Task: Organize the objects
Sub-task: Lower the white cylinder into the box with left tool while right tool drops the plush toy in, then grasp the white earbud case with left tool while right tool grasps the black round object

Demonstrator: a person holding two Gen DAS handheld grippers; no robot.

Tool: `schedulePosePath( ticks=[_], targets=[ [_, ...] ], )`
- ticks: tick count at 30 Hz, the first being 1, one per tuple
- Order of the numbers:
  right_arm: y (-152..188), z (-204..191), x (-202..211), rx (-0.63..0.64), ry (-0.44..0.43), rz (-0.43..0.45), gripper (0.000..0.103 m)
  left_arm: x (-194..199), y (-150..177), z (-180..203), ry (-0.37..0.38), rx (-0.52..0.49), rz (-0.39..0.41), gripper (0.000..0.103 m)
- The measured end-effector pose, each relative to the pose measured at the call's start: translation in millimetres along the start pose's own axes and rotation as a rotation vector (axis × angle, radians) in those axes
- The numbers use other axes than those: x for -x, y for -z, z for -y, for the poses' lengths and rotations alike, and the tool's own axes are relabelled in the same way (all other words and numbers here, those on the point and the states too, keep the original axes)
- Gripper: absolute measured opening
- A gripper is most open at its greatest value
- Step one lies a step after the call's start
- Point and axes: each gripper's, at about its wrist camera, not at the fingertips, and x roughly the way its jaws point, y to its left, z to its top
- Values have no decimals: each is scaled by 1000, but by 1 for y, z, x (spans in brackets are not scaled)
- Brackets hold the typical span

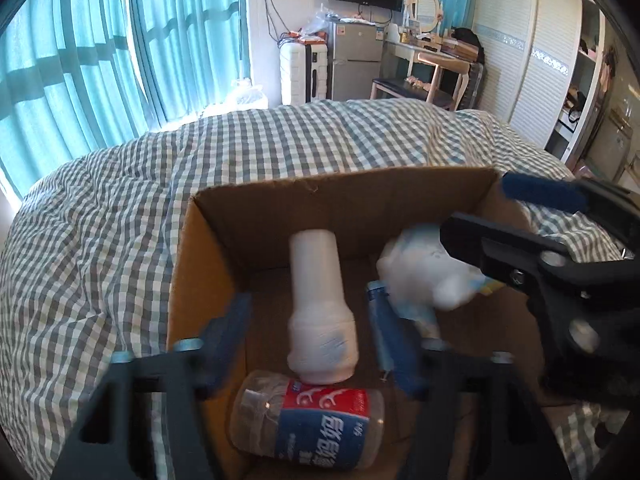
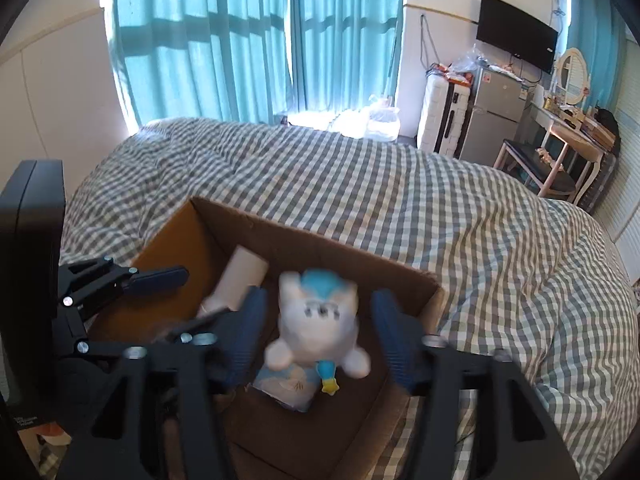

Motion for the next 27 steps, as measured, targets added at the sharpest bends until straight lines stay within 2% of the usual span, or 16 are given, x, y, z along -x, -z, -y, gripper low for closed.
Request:
schedulePosePath(
  ticks=[1,5,9,13,17,20,24,27],
  targets=[
    [-1,0,10,-11,4,30,80,6,-1,3,-10,-2,13,93],
    [-10,-2,49,-33,30,79,82,41,-4,16,-33,-43,71,95],
    [-20,-4,103,-34,99,164,96,90,-11,24,-69,-46,142,97],
    [-24,-3,170,-57,142,283,100,144,-17,24,-100,-14,213,101],
    [-25,-7,220,-63,160,326,101,189,-16,24,-150,0,257,103],
    [-19,-13,257,-23,184,362,101,222,-8,22,-177,17,294,103],
    [-3,-31,298,92,272,396,101,260,12,20,-193,53,338,103],
    [19,-43,317,134,270,423,101,277,33,17,-201,61,352,103]
  ],
)
